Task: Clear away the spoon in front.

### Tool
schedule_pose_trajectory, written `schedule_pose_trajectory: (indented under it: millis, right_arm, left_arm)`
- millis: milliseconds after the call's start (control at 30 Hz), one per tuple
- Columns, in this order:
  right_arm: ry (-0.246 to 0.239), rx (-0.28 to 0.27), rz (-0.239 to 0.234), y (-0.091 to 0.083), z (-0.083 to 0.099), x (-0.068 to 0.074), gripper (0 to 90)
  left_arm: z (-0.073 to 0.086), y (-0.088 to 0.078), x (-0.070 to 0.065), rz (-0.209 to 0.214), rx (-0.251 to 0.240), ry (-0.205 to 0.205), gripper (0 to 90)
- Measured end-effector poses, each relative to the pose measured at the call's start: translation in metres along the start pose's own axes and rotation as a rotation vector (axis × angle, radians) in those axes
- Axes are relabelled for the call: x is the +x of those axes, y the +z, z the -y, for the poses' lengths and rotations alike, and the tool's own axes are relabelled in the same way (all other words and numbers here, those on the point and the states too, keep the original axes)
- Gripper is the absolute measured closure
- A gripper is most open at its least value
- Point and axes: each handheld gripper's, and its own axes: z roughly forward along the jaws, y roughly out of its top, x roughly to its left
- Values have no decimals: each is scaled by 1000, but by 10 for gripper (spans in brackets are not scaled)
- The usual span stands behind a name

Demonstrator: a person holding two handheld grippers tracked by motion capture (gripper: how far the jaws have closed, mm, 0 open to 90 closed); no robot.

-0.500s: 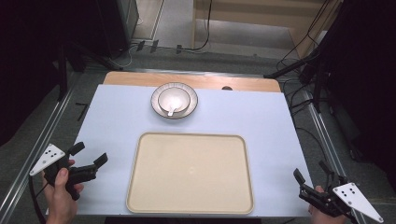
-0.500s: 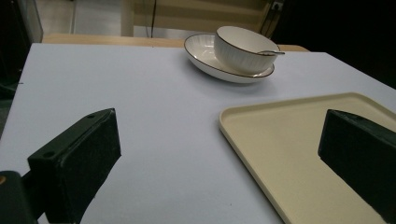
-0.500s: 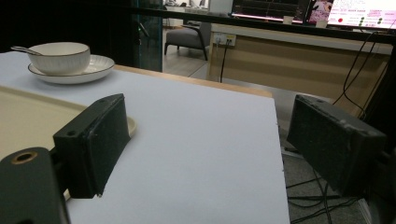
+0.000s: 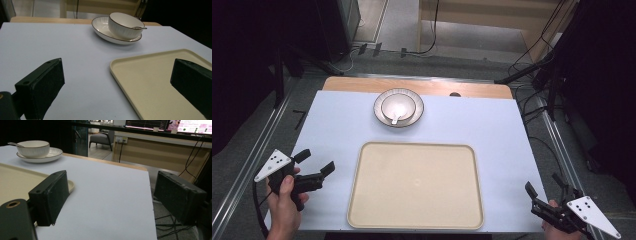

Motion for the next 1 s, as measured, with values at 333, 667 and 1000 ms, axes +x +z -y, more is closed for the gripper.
schedule_pose_trajectory:
  millis: [333,667,1000]
  right_arm:
    - [-4,5,-6,2,0,3,133]
    - [-9,1,-4,2,0,3,133]
    - [-7,1,-13,2,0,5,133]
  left_arm:
    - [-11,21,-11,40,36,18,0]
    - [-25,50,-25,53,81,27,0]
    - [-39,88,-44,84,130,42,30]
